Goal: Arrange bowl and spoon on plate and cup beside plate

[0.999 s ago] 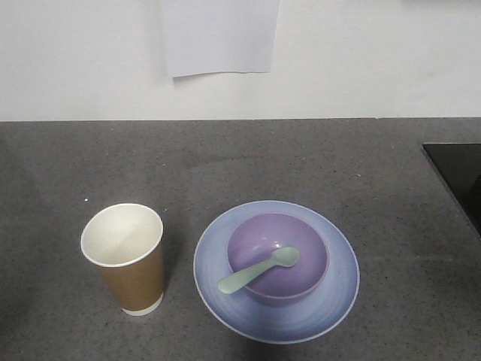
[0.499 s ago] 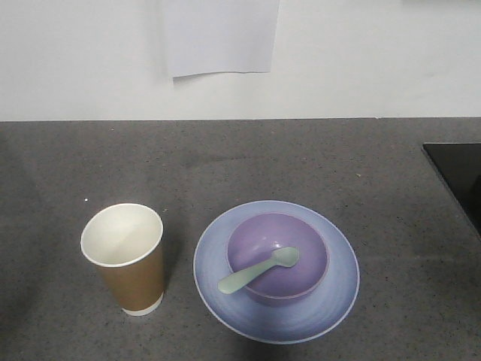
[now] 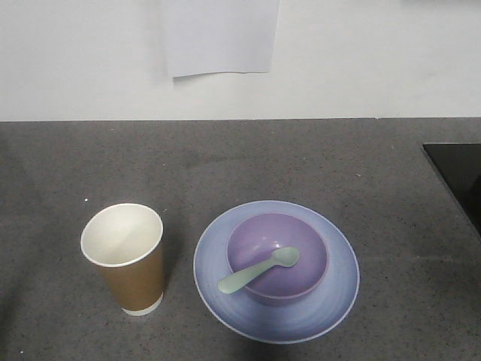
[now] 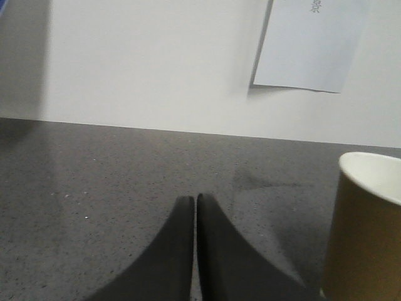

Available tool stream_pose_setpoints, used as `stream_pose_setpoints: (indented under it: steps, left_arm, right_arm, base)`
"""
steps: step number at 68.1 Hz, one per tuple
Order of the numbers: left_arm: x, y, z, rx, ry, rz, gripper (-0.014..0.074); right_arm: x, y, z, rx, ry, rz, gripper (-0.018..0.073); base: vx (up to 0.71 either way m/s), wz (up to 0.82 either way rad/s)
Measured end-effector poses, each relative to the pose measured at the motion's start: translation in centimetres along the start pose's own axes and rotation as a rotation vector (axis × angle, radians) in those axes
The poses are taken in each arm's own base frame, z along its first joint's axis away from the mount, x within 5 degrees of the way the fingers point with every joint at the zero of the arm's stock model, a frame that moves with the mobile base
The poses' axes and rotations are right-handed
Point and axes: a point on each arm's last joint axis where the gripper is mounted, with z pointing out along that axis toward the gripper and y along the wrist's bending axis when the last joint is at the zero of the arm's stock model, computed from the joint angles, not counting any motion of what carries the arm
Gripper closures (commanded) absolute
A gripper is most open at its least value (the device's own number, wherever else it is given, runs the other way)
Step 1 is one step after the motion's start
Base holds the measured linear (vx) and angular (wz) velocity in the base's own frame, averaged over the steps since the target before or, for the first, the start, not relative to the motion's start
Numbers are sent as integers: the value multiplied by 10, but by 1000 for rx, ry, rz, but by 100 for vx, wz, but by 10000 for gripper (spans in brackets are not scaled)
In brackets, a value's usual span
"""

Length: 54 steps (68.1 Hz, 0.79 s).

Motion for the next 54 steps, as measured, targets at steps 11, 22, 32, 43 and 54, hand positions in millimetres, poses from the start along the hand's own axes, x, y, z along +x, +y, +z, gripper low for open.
stream_pose_setpoints:
  steps: [11, 22, 32, 43, 54]
  left_arm:
    - [22, 7, 5, -38, -4, -2, 603]
    - [24, 9, 7, -46, -32, 42, 603]
    - [21, 9, 6, -48, -69, 91, 603]
    - [20, 8, 6, -48, -80, 78, 603]
    - [20, 8, 6, -48, -80, 77, 603]
  right_arm:
    - [0, 0, 0, 0, 1, 0, 570]
    - [0, 0, 0, 0, 4, 0, 570]
    - [0, 0, 0, 0, 4, 0, 570]
    - [0, 0, 0, 1, 5, 0, 570]
    - [0, 0, 0, 1, 5, 0, 570]
  base:
    - [0, 0]
    - [0, 0]
    - [0, 0]
    - [0, 0]
    - [0, 0]
